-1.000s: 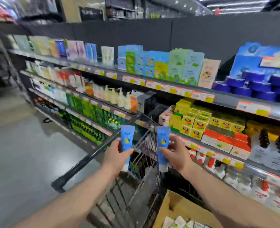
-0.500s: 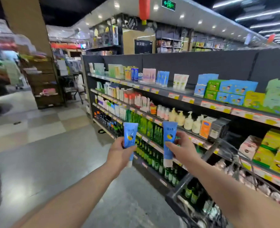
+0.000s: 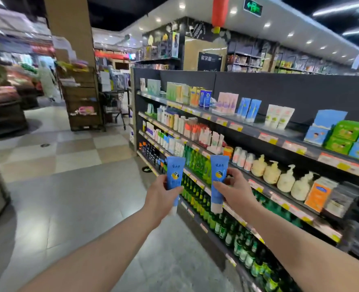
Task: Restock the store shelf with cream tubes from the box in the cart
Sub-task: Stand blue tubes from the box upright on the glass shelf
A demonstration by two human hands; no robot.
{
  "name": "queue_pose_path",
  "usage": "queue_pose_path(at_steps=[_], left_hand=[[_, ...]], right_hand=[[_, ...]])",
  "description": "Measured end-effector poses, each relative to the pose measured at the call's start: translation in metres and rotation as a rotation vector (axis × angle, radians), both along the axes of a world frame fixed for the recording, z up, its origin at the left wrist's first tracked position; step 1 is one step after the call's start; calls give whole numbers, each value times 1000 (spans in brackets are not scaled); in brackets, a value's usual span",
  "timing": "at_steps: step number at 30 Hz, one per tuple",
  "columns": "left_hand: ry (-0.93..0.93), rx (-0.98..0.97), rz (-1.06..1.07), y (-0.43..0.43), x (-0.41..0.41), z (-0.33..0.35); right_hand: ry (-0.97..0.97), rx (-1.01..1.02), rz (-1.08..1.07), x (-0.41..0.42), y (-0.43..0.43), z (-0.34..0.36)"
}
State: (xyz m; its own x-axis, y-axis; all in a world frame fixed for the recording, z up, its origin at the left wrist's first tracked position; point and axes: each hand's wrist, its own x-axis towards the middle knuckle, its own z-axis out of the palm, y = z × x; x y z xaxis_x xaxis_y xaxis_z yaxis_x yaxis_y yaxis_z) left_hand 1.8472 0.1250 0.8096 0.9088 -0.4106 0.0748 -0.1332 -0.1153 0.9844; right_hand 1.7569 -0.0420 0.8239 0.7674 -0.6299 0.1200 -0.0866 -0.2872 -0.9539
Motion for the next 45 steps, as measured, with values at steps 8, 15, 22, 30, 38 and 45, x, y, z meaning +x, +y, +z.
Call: queue_pose_path(at_steps=[8,15,22,30,38,45], left_hand=[[-26,28,34,-47,146,23],[-13,6,14,-96,234,25],[-46,19,-85,-158,309,31],[-105,-13,-301,-245,414,48],[-116,-74,-495,-324,492,52],[-64,-104,-686,-412,494,43]], right_hand=[[-33,9,23,153,-51,12],[-19,9,20,238,-98,22],[1,-30,-51,292,-150,28],[-22,-47,-278,379,-212,42],[-34,-49,-479,423,-252,49],[-16,-95,-639,402,-316,67]])
